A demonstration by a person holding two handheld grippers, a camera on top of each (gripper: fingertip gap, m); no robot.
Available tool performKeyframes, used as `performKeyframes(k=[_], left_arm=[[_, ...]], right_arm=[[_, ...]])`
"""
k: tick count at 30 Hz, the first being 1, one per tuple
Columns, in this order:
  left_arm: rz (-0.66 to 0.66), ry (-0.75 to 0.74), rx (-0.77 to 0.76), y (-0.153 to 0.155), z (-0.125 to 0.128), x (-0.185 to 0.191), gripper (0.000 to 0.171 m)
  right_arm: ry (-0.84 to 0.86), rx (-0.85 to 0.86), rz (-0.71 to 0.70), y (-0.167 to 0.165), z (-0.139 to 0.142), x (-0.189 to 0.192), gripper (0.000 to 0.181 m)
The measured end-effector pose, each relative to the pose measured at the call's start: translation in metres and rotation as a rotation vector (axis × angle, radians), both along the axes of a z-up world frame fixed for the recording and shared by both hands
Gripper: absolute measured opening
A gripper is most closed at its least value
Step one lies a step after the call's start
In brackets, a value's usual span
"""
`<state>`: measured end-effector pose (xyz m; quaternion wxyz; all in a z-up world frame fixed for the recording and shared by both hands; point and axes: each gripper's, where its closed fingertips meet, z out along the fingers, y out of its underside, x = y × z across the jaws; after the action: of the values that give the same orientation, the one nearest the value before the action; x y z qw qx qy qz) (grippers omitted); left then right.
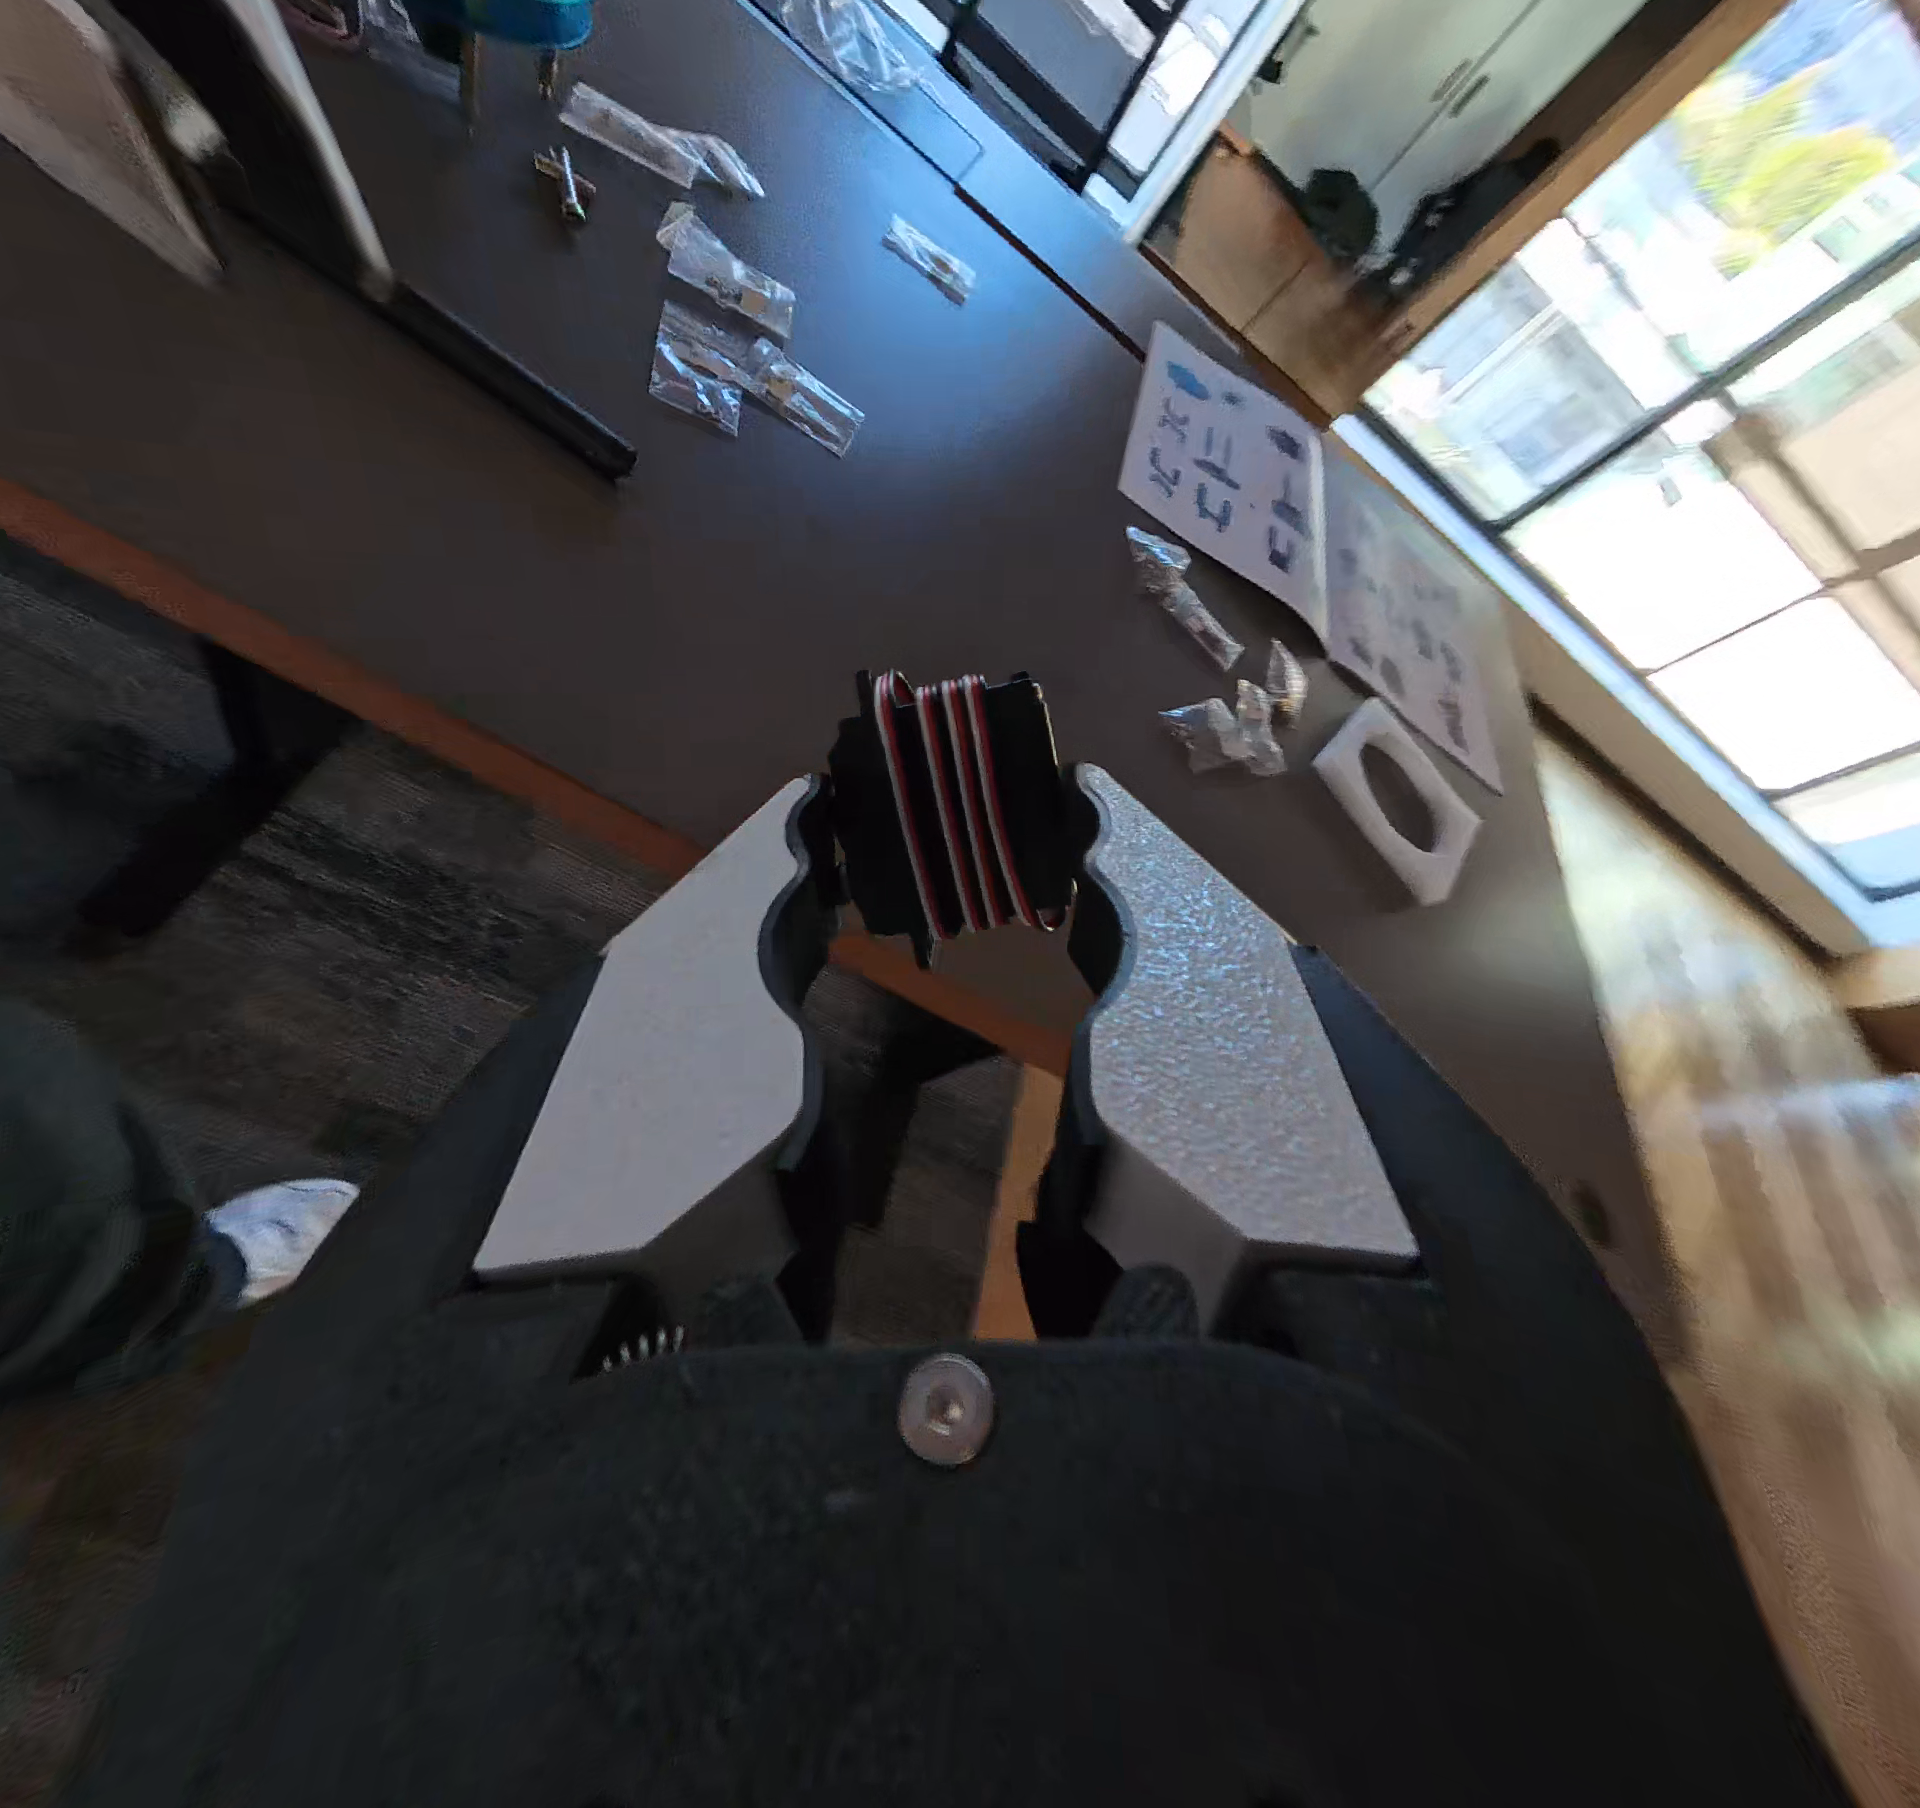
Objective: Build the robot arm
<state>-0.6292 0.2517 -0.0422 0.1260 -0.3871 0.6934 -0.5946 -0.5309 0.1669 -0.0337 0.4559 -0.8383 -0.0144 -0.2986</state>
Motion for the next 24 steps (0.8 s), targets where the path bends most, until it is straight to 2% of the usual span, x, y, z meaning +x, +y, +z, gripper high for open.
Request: performKeyframes(k=[3,5,8,11,13,15,16,17,19,20,22,24], left_arm=[[-0.003,0.032,0.034,-0.014,-0.006,0.058,0.027],[-0.017,0.044,0.023,-0.022,-0.011,0.089,0.027],[0.079,0.047,0.022,-0.017,-0.020,0.150,0.034],[0.198,0.087,-0.074,-0.014,-0.021,0.208,0.041],[0.227,0.130,-0.184,-0.021,-0.020,0.239,0.044],[0.285,0.141,-0.231,-0.024,-0.023,0.270,0.043],[0.333,0.139,-0.213,-0.024,-0.028,0.287,0.043],[0.373,0.137,-0.192,-0.024,-0.033,0.302,0.044],[0.399,0.119,-0.203,-0.035,-0.034,0.325,0.048],[0.408,0.117,-0.211,-0.041,-0.037,0.333,0.044],[0.461,0.159,-0.187,-0.045,-0.051,0.346,0.040],[0.523,0.213,-0.118,-0.044,-0.066,0.353,0.038]], right_arm=[[0.114,0.038,0.069,0.011,-0.015,0.045,0.045],[0.144,0.003,0.111,0.015,-0.029,0.077,0.045],[0.165,0.005,0.176,0.023,-0.039,0.125,0.045],[0.234,0.068,0.312,0.032,-0.038,0.162,0.042],[0.251,0.068,0.421,0.035,-0.043,0.186,0.042],[0.277,0.052,0.521,0.035,-0.051,0.211,0.040],[0.301,0.042,0.586,0.034,-0.056,0.220,0.034],[0.347,0.026,0.640,0.031,-0.060,0.229,0.004],[0.493,0.034,0.731,0.024,-0.056,0.246,0.000],[0.553,0.023,0.775,0.021,-0.056,0.255,0.000],[0.544,-0.070,0.786,0.017,-0.074,0.285,0.000],[0.498,-0.085,0.804,0.016,-0.081,0.310,0.000]])
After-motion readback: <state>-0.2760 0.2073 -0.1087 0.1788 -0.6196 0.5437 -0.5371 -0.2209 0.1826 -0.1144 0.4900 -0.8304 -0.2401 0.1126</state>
